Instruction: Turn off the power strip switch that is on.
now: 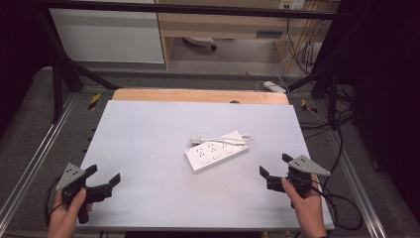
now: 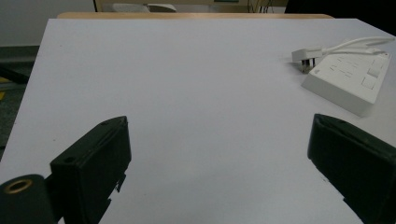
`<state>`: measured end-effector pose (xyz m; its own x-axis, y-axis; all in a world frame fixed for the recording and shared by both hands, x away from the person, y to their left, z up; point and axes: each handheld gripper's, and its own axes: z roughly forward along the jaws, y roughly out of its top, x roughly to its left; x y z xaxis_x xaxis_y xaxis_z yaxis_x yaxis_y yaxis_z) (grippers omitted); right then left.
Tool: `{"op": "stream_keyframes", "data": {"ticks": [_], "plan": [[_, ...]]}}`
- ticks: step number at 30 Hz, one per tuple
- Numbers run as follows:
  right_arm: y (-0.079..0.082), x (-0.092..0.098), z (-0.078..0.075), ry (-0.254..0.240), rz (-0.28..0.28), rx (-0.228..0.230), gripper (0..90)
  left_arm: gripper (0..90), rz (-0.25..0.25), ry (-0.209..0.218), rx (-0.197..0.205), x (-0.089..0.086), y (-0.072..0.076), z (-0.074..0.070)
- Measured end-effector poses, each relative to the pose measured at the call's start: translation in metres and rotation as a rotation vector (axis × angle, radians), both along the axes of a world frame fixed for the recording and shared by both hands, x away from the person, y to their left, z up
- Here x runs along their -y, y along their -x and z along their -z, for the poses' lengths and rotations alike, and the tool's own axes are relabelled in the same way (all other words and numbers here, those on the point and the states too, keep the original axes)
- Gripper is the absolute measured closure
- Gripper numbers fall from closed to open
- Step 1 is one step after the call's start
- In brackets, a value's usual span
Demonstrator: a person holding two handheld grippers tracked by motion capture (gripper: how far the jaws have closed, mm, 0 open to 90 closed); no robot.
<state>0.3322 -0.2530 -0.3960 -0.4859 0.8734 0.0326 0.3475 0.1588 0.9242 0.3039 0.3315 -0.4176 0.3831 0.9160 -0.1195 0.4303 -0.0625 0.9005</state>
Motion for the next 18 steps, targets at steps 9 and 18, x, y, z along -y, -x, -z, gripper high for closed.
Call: {"op": "stream_keyframes", "data": {"ticks": [9, 18], "plan": [[-0.008, -0.001, -0.019, 0.01, -0.015, -0.017, 5.5, 6.0, 0.01, -0.014, -0.01, 0.003, 0.0, 0.002], [-0.013, -0.005, -0.032, 0.0, -0.04, -0.023, 4.9, 6.0, 0.024, -0.032, -0.024, 0.006, 0.0, 0.003]]}}
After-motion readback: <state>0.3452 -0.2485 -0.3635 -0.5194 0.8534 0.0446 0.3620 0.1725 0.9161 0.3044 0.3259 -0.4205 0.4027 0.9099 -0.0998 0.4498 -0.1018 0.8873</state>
